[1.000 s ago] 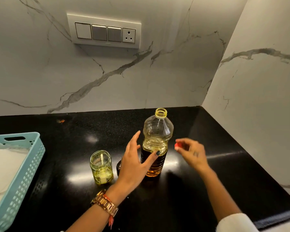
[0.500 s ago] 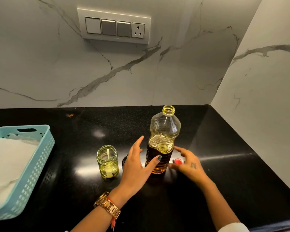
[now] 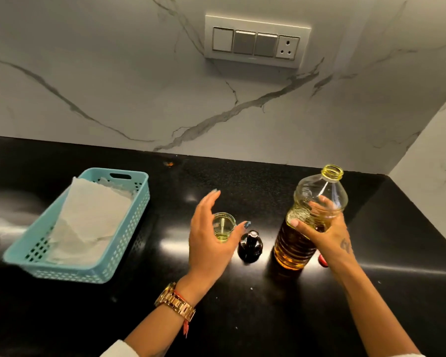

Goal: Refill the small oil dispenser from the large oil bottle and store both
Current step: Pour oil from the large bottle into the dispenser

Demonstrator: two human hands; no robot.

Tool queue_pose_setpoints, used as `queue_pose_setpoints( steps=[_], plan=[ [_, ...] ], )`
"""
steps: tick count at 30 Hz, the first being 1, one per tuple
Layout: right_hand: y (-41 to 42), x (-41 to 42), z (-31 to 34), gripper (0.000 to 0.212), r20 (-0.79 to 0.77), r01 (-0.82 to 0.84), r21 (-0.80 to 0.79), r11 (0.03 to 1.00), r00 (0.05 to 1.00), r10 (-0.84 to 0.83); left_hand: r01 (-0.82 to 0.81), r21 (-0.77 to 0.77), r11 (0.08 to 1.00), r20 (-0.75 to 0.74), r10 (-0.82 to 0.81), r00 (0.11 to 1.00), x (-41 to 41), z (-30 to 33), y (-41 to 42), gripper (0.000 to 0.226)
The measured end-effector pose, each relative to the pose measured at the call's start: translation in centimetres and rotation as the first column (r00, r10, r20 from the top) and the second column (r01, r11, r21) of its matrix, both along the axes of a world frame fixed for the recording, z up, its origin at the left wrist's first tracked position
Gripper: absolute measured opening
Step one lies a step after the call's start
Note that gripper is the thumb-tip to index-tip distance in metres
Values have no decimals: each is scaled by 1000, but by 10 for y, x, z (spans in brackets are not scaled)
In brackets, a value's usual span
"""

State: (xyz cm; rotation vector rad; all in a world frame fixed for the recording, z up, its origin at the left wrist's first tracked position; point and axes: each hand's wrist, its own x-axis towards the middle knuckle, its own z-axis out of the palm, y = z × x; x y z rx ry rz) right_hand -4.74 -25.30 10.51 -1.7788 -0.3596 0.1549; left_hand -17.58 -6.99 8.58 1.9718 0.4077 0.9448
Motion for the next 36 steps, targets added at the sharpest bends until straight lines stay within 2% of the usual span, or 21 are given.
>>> queue_pose_setpoints(
  steps=[2, 5, 9, 11, 15, 16, 21, 23, 26, 30, 36],
  plan=[
    [3, 0, -2, 88, 16, 36, 15, 999, 999, -37, -56, -23, 998, -89, 53, 995, -4, -19, 10, 84],
    [5, 1, -4, 81, 32, 70, 35, 997, 997, -72, -25, -118, 993, -291, -11, 957, -6, -48, 19, 102],
    [5, 3, -6, 74, 59, 105, 30, 994, 993, -107, 27, -219, 975, -355, -105, 929, 3, -71, 24, 114],
    [6, 4, -7, 72, 82, 137, 25, 990, 987, -139, 31, -237, 971, -356, -116, 927, 8, -75, 24, 110],
    [10, 6, -7, 78, 107, 168, 40, 985, 979, -171, 14, -207, 978, -345, -86, 934, 13, -79, 23, 65],
    [11, 6, -7, 77, 120, 156, 37, 987, 980, -159, 7, -202, 979, -343, -78, 936, 13, -80, 23, 61],
    [19, 1, 12, 67, 309, 68, -13, 998, 949, -60, 7, -155, 988, -329, -59, 942, 12, -67, 32, 64],
    [24, -1, 27, 64, 444, 43, -59, 997, 896, -13, 15, -133, 991, -306, -55, 950, 11, -56, 36, 62],
    [31, 4, 43, 64, 639, 44, -193, 980, 764, 92, 28, -122, 992, -256, -59, 965, 10, -34, 41, 64],
    [38, 9, 59, 65, 751, 158, -381, 911, 628, 205, 82, -104, 991, -170, -99, 980, 5, -3, 44, 57],
    [42, 16, 78, 74, 857, 323, -474, 819, 382, 346, 148, -61, 987, -134, -155, 979, -2, 27, 43, 55]
  ],
)
